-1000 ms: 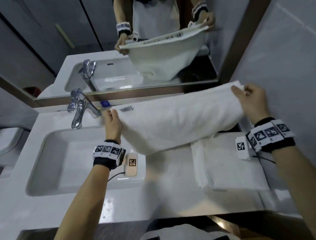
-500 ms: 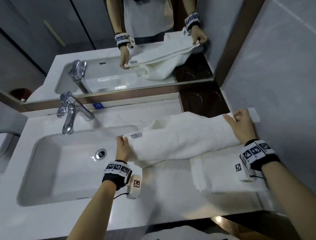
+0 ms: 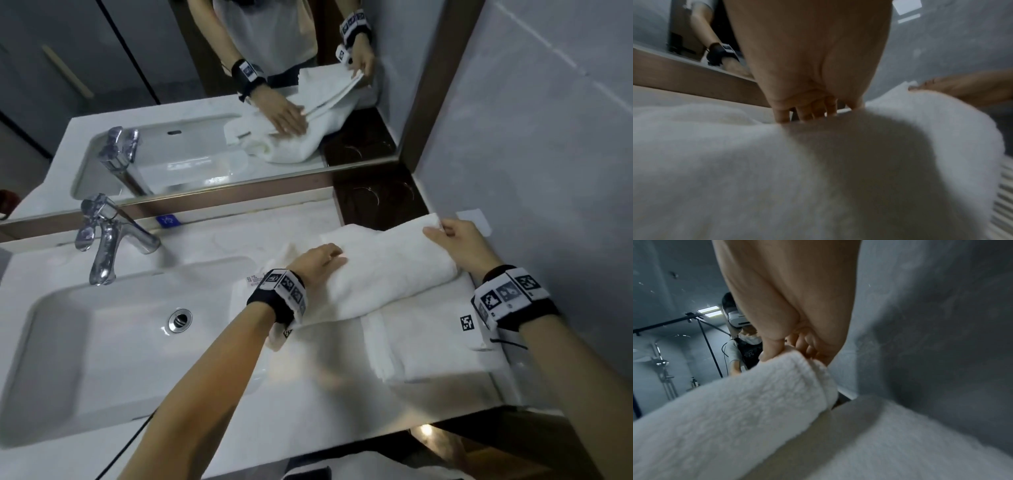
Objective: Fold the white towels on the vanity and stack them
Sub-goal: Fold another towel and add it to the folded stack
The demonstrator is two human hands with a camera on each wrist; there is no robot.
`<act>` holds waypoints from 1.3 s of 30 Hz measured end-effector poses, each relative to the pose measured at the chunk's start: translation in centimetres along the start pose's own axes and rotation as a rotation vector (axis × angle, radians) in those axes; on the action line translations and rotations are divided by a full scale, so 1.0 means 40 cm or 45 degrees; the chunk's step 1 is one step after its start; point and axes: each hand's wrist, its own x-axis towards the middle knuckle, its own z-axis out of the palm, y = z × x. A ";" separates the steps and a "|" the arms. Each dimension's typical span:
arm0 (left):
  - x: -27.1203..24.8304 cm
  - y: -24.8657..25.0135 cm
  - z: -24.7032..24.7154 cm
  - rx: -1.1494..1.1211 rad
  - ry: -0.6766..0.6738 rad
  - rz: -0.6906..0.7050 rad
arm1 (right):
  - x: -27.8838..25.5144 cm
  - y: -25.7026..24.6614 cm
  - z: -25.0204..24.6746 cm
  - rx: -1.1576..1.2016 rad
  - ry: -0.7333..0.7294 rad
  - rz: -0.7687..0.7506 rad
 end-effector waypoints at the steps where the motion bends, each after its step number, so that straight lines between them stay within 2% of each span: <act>1: 0.006 0.000 0.005 -0.012 -0.034 -0.011 | -0.004 -0.001 0.000 0.003 0.020 0.007; 5: -0.002 -0.009 0.015 -0.141 0.037 0.140 | -0.006 -0.004 0.004 0.039 0.086 -0.028; 8: -0.012 -0.005 0.020 -0.172 0.064 0.214 | -0.007 -0.006 0.007 0.077 -0.006 -0.103; 13: 0.000 0.006 0.010 -0.319 0.088 0.144 | -0.002 -0.004 -0.015 -0.014 -0.064 -0.080; 18: -0.009 0.014 -0.006 -0.489 0.136 0.200 | 0.009 -0.007 -0.030 -0.183 -0.172 -0.020; 21: -0.017 0.021 -0.005 -0.480 0.186 0.239 | 0.019 -0.014 -0.031 -0.168 -0.127 0.029; 25: -0.024 0.034 -0.009 -0.452 0.272 0.241 | 0.032 -0.031 -0.032 -0.148 -0.068 -0.038; 30: -0.023 0.038 -0.021 -0.261 0.225 0.131 | 0.039 -0.059 -0.021 -0.189 -0.044 -0.125; 33: -0.003 0.061 -0.030 -0.128 0.123 0.108 | 0.037 -0.072 -0.013 -0.138 -0.042 -0.158; 39: 0.058 0.171 -0.015 -0.257 -0.002 0.197 | 0.042 -0.083 -0.007 -0.123 -0.045 -0.218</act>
